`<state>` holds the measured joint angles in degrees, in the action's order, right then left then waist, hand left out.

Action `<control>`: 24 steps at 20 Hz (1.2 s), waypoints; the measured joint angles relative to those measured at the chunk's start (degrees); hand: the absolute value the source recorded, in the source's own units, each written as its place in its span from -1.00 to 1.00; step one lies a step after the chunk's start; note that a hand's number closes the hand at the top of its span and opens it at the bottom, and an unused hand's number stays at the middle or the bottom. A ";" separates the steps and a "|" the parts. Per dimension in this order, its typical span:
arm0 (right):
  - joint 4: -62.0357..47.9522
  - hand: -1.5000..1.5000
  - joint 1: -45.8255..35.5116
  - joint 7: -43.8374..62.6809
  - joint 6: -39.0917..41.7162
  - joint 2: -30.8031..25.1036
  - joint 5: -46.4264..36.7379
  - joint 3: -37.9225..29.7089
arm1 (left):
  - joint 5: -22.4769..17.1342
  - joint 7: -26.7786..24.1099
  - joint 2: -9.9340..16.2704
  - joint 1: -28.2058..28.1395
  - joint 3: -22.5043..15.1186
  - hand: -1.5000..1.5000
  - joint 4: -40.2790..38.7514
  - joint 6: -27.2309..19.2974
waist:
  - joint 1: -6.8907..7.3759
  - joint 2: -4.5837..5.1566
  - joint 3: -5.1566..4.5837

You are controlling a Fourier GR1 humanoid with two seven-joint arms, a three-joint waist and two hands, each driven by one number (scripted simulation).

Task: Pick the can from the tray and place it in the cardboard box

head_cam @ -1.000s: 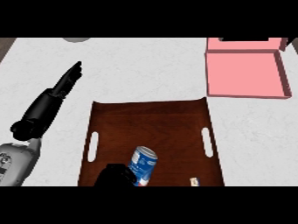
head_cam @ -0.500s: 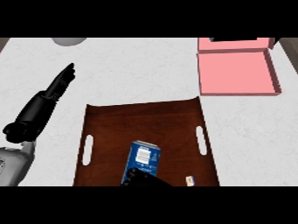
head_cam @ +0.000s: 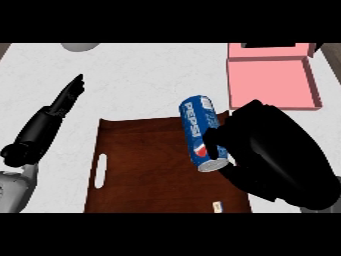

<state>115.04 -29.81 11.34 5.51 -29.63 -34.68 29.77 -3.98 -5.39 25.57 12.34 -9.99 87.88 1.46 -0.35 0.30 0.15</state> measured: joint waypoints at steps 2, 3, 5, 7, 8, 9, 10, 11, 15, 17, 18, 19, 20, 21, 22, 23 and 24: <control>-4.03 1.00 -1.08 -2.13 -0.15 -0.21 2.79 -5.16 | 0.65 -0.07 -0.49 0.24 -0.13 0.00 -0.43 -0.07 | 0.29 -0.01 -0.04; -6.57 1.00 -2.02 -2.90 -0.19 0.32 3.13 -6.67 | 0.71 0.29 -0.49 0.58 0.01 0.00 -0.35 0.30 | 0.44 -0.03 -0.06; -12.73 1.00 -4.35 -5.87 0.01 0.09 4.87 -10.62 | 1.21 0.24 -1.45 1.31 -0.27 0.00 -1.32 0.24 | 0.71 0.04 -0.09; -18.68 1.00 -5.87 -10.06 -0.22 -1.15 4.67 -13.44 | 1.36 1.14 -1.68 1.83 -0.30 0.00 -0.70 0.61 | 1.00 0.06 -0.10; -21.55 1.00 -7.26 -11.48 -0.21 -1.71 3.84 -14.21 | 1.76 1.08 -2.06 1.76 -0.45 0.00 -0.60 0.37 | 1.15 0.07 -0.10; -24.44 1.00 -8.51 -13.07 0.26 -2.50 3.27 -14.79 | 2.14 0.36 -2.27 1.66 -0.56 0.00 -1.10 0.43 | 1.25 0.09 -0.12; -27.60 1.00 -9.72 -14.81 0.76 -3.28 2.91 -15.47 | 2.19 -0.13 -2.19 1.48 -0.39 0.00 -1.19 0.73 | 1.40 0.12 -0.13; -30.30 1.00 -10.94 -16.05 1.91 -4.24 2.57 -15.80 | 2.30 0.17 -2.39 1.50 -0.52 0.00 -0.69 0.75 | 1.53 0.11 -0.14; -40.86 1.00 -14.28 -19.49 6.38 -6.34 0.05 -14.44 | 1.50 0.81 -1.78 2.19 0.46 0.00 -0.74 2.22 | 2.08 0.24 -0.17; -46.44 1.00 -17.01 -21.18 8.80 -6.71 -1.09 -13.83 | 1.81 0.64 -2.10 2.42 0.47 0.00 -1.08 2.29 | 2.26 0.30 -0.16; -49.09 1.00 -18.26 -22.34 9.55 -6.74 -1.76 -13.68 | 1.41 0.39 -1.80 2.29 1.01 0.00 -1.20 2.93 | 2.24 0.28 -0.16; -52.03 1.00 -19.66 -23.70 10.42 -6.84 -2.34 -13.53 | 1.34 0.44 -1.86 2.68 1.23 0.00 -1.54 3.15 | 2.29 0.31 -0.16; -54.52 1.00 -20.36 -25.50 11.23 -7.37 -3.08 -13.06 | 1.54 0.39 -2.13 2.77 1.14 0.00 -1.47 3.08 | 2.34 0.33 -0.16; -57.19 1.00 -21.50 -26.68 11.60 -7.29 -4.21 -12.46 | 1.71 0.11 -2.36 2.85 1.11 0.00 -1.68 3.15 | 2.40 0.37 -0.15; -59.59 1.00 -22.97 -27.56 12.64 -7.75 -5.16 -12.10 | 1.92 0.09 -2.49 2.42 1.01 0.00 -1.38 3.09 | 2.53 0.37 -0.15; -62.31 1.00 -23.73 -28.89 12.95 -8.42 -6.20 -11.74 | 1.90 0.14 -2.40 2.70 1.16 0.00 -1.51 3.35 | 2.65 0.44 -0.16; -64.51 -1.00 -24.54 -29.95 13.68 -8.54 -7.05 -11.33 | 2.03 0.32 -2.57 2.71 1.19 0.00 -1.47 3.33 | 2.56 0.41 -0.15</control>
<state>50.53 -54.35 -18.61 19.19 -38.17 -41.73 18.44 -1.95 -5.07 23.00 15.05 -8.80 86.41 4.79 2.22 0.71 0.00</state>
